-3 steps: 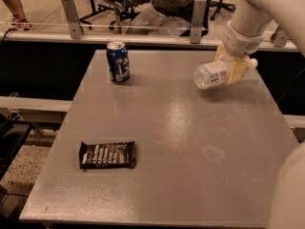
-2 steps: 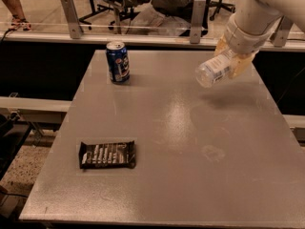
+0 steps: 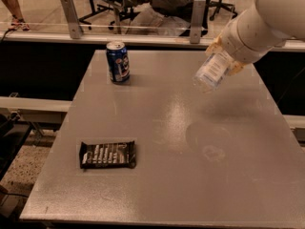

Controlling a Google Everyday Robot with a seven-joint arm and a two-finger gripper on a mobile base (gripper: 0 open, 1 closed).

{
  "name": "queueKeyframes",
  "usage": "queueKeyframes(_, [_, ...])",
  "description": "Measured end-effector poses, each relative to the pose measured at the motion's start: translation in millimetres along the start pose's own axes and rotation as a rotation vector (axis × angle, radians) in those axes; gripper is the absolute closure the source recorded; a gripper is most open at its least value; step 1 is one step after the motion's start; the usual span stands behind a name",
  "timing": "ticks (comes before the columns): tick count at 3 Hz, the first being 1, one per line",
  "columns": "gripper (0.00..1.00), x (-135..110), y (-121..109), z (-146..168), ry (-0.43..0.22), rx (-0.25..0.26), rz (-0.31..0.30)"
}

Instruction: Place blue plastic bottle upright

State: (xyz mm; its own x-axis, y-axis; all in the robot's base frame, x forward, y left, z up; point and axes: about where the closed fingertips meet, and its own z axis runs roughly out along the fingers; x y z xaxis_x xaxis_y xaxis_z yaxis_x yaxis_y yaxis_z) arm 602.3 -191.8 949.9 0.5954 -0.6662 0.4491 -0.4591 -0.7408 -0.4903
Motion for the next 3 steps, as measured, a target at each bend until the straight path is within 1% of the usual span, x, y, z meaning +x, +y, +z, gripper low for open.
queueKeyframes(1, [1.00, -5.3, -15.6, -9.8, 0.043, 0.129, -0.111])
queueKeyframes(2, [1.00, -18.2, -24.5, -16.0, 0.089, 0.248, -0.197])
queueKeyframes(3, [1.00, -26.8, -31.7, -18.5, 0.151, 0.357, -0.265])
